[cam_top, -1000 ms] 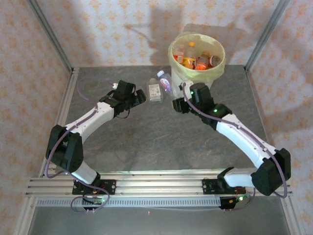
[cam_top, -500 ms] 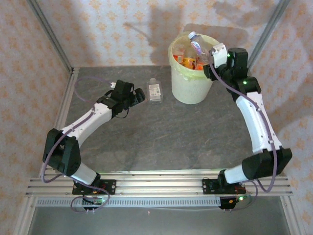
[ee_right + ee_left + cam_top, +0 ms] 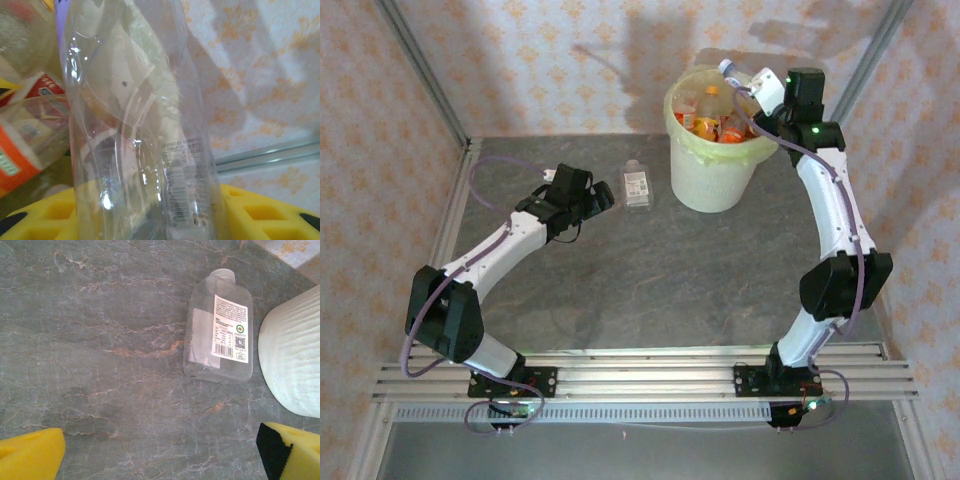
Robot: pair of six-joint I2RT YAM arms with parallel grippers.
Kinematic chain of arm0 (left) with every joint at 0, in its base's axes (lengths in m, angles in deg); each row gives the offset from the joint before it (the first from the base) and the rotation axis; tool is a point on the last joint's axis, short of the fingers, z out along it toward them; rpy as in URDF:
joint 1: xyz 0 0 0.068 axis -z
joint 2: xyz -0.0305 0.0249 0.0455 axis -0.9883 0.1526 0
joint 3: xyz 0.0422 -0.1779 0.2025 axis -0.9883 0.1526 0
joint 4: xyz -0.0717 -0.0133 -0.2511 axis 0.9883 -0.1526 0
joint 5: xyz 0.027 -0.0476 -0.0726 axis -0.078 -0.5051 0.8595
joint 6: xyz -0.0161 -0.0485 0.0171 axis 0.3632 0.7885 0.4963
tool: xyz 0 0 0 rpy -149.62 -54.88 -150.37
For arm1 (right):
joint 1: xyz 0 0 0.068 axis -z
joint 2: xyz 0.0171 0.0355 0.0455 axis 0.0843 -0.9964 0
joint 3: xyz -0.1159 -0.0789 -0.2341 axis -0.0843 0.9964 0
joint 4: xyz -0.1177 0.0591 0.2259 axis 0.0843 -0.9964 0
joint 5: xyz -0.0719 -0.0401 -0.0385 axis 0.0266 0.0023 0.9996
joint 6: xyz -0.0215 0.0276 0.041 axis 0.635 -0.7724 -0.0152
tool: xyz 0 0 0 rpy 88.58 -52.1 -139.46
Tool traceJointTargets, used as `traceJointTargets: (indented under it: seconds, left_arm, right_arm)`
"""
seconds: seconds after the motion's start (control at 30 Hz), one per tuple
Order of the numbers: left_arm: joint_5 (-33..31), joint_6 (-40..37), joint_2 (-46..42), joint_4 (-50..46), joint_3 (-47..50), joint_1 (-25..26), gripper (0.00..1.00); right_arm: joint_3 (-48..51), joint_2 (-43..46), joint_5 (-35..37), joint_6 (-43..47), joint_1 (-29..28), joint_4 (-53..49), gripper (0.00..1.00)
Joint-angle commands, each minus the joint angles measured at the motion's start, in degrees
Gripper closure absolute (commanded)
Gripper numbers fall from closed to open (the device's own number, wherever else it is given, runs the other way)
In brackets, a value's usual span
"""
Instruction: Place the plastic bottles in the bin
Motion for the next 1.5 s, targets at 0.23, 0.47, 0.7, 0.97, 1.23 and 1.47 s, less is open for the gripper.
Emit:
traceJointTargets:
  seconds: [0.23,0.47,0.7,0.97,1.23,1.47]
  left_arm:
    - [-3.48,-0.54,0.14,-3.04,-0.55,-0.52,0.00]
    - [-3.44,0.07,0.82,-2.63,-0.85,-0.51,0.00]
    - [-2.93,0.17,1.54,-2.06,-0.84,-0.51,0.00]
    - [-1.40,0.60,2.66,-0.77,-0.84,-0.51,0.00]
    - [-0.60,1.09,3.84,-0.06,-1.08,-0.51,0.00]
    - [-0.39,0.33,4.24,1.28,-0.27,-0.51,0.00]
  right_arm:
    - [-13.84,-11.66,7.97,15.86,0.85,-2.08,0.39]
    - [-12.80,-11.78,2.63,16.99,0.93,-0.34,0.24]
    - [-3.27,-6.36,-0.97,8.93,1.18,14.99,0.16]
    - [-13.19,-7.43,-7.63,-23.68,1.73,6.80,0.02]
    - [-31.82,-20.20,-8.44,-55.27,1.73,0.46,0.01]
    - [-44.97,-30.85,-9.18,-57.60,0.11,0.48,0.01]
